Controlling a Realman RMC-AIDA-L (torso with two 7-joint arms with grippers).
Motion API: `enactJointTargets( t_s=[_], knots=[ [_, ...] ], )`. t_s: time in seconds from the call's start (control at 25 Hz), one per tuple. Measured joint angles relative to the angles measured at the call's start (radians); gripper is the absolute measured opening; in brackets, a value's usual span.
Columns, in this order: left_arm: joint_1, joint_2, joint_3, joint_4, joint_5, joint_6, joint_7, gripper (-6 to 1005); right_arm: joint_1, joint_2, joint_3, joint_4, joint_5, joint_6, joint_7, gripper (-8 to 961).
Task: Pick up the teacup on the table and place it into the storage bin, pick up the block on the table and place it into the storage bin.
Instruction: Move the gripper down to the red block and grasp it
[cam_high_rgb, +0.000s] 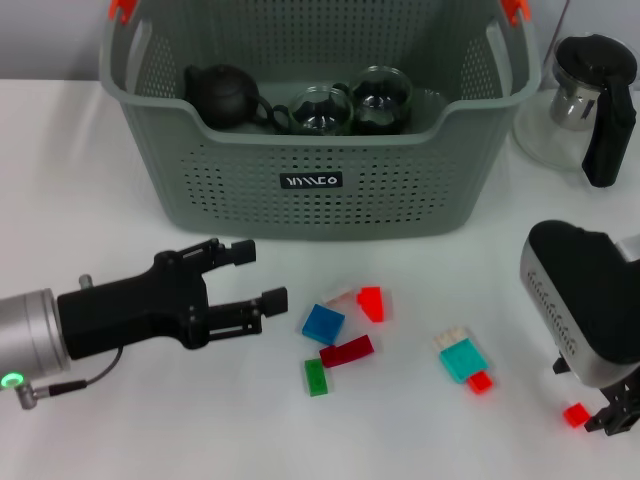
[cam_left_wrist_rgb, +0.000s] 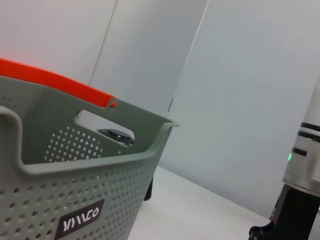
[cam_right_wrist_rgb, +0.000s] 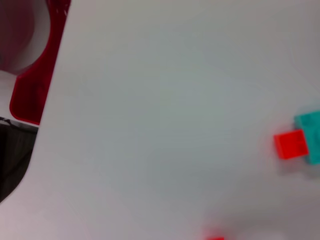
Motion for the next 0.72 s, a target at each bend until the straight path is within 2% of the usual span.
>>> enactJointTargets(
  t_s=[0.72],
  knots=[
    [0.052, -0.010, -0.040, -0.002, 0.002, 0.007, 0.007, 848, -0.022, -0.002, -0.087, -0.002, 0.009, 0.036, -0.027, 648]
  ],
)
